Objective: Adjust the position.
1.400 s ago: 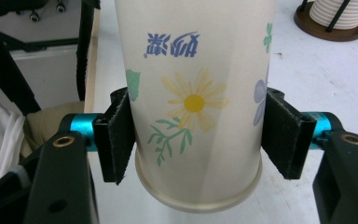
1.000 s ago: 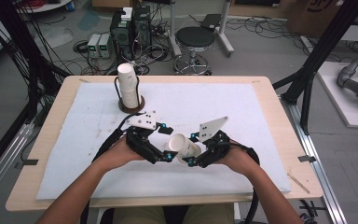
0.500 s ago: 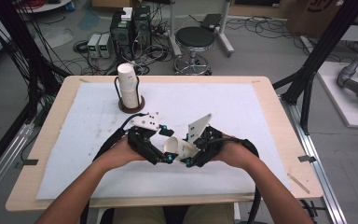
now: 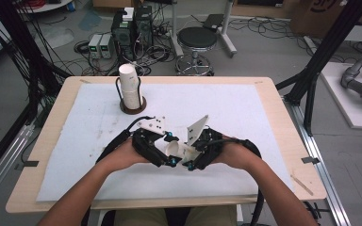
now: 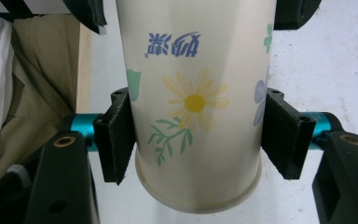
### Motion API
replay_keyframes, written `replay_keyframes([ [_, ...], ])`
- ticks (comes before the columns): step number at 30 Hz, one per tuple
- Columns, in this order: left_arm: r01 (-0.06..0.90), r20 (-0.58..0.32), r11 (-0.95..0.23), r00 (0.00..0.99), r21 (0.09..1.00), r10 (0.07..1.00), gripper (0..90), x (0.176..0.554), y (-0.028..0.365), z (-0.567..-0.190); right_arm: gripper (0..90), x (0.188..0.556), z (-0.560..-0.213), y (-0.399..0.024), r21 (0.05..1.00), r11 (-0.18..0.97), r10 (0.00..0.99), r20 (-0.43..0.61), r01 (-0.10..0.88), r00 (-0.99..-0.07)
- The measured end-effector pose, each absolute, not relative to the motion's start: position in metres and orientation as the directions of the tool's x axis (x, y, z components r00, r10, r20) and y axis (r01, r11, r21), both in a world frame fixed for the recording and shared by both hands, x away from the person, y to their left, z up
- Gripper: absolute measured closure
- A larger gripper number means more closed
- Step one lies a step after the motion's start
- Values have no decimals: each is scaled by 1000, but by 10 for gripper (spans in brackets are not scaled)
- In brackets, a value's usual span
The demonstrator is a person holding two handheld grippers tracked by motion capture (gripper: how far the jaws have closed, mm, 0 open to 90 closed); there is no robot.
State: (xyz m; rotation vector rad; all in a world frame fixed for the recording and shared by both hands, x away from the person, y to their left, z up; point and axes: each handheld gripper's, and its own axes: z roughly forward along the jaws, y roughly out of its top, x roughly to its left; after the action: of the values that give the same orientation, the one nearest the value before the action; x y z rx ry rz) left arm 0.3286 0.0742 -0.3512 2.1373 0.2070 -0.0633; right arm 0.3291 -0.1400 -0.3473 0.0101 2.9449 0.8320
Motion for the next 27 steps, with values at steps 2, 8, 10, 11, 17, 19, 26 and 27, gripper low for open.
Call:
replay_keyframes([
  [2,168,-125,-538,985,826,116,308,328,74,-352,339,329,-348,-139,518,855,26,-69,-14,-997],
  [8,145,-108,-561,989,815,99,357,328,73,-353,340,329,-350,-137,504,864,14,-50,-13,-999],
  [10,140,-104,-566,990,813,96,366,328,73,-353,340,329,-351,-137,502,865,10,-50,-17,-999],
  [11,140,-104,-565,990,813,95,370,328,73,-353,338,328,-351,-138,496,868,18,-42,-5,-999],
  [17,134,-78,-537,989,833,125,375,330,78,-351,202,331,-349,-145,573,819,71,-33,39,-997],
  [19,135,-79,-522,989,842,129,375,330,80,-350,202,331,-348,-150,605,795,87,-25,55,-996],
  [26,147,-85,-465,985,873,152,375,332,89,-351,202,332,-341,-170,712,697,136,-9,89,-991],
  [27,146,-84,-457,985,877,152,375,332,91,-351,202,332,-341,-172,718,690,140,-8,91,-990],
])
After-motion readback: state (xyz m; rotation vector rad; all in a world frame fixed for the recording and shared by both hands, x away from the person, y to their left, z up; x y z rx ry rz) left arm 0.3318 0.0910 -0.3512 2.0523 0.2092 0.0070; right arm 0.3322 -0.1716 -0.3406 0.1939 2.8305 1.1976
